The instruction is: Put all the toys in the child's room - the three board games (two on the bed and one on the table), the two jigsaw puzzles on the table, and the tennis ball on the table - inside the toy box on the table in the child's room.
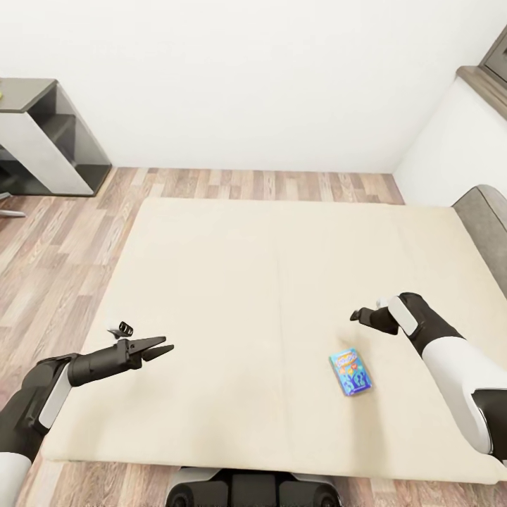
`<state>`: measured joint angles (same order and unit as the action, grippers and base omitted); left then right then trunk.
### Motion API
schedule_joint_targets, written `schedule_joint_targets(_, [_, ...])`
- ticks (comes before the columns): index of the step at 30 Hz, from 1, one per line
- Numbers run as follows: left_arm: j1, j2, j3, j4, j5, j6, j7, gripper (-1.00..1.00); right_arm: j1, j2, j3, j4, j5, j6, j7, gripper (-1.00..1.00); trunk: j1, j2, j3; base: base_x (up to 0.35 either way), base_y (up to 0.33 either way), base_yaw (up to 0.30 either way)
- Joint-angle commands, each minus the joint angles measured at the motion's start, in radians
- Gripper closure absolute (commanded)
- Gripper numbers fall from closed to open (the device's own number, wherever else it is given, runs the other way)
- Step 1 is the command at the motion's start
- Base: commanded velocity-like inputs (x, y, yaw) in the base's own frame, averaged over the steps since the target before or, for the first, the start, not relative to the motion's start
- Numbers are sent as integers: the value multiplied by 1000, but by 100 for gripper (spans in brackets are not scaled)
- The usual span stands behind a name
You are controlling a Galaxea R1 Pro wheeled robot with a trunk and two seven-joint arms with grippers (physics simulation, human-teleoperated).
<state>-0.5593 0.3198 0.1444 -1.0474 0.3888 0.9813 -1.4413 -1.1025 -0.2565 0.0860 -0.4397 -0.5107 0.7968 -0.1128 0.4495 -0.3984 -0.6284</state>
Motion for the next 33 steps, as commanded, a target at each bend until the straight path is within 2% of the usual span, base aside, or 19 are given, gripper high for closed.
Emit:
schedule_joint_targets(1, [0, 0, 0, 0, 2, 11, -2, -100, 0, -2, 8, -1, -11, 3, -3, -100, 0, -2, -3, 0, 0, 0])
schedule_joint_targets(9, [-10, -6, 2, -12, 4, 19, -3, -100, 0, -2, 8, 1, -11, 1, 24, -100, 0, -2, -16, 0, 0, 0])
schedule_joint_targets(13, [-22, -19, -15, -46, 4, 40, -2, -100, 0, -2, 7, 1, -11, 2, 37, -100, 0, -2, -23, 0, 0, 0])
schedule_joint_targets(17, [-99, -42, -63, -108, 4, 59, 0, -100, 0, 0, 6, 1, -11, 4, 56, -100, 0, -2, -29, 0, 0, 0])
schedule_joint_targets(23, [-227, -61, -128, -139, 5, 66, 2, -100, 0, -2, 6, 0, -10, 5, 77, -100, 0, -2, -39, 0, 0, 0])
schedule_joint_targets(28, [-266, -87, -156, -145, 4, 66, 3, -100, -2, -4, 6, -2, -9, 7, 83, -100, 0, -2, -48, 0, 0, 0])
schedule_joint_targets(33, [-276, -110, -164, -147, 2, 65, 28, -100, -2, -4, 6, -5, -8, 7, 85, -100, 0, -2, -56, 0, 0, 0])
